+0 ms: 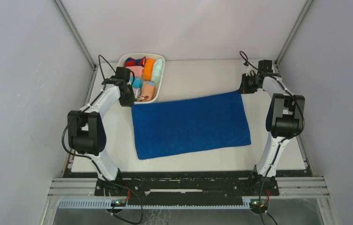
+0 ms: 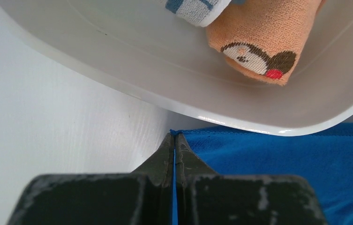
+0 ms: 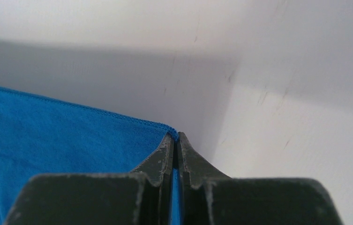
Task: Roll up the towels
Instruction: Fold the towel at the center of the board.
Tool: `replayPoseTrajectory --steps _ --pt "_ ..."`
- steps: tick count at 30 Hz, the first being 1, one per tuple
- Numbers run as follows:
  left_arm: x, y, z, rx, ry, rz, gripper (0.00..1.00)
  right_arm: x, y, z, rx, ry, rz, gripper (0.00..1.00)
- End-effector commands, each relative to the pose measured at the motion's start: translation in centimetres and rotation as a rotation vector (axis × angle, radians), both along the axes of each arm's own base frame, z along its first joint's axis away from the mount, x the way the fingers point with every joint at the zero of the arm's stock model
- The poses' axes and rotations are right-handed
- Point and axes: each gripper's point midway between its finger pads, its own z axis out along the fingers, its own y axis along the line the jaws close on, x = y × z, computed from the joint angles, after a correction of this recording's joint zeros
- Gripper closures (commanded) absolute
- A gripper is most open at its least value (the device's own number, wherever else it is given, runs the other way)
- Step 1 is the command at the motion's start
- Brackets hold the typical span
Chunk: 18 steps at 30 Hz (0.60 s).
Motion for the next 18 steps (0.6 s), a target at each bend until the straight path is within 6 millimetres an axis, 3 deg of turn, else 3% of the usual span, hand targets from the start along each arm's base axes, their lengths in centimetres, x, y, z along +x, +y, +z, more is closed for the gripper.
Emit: replayPoseTrajectory --steps 1,8,18 --pt "2.0 1.4 2.7 0.034 -0.091 0.010 1.00 2.2 -0.3 2.8 -0.062 -0.098 -0.001 1.00" --pt "1.4 1.8 4.3 0.025 -0.131 0.024 1.00 1.8 -0.9 3.9 -0.135 -0.107 -0.014 0.99" --pt "-3.0 0.8 4.9 -0.068 -0.162 0.060 1.00 -1.4 -1.3 4.7 -0.187 -0.126 -0.054 0.97"
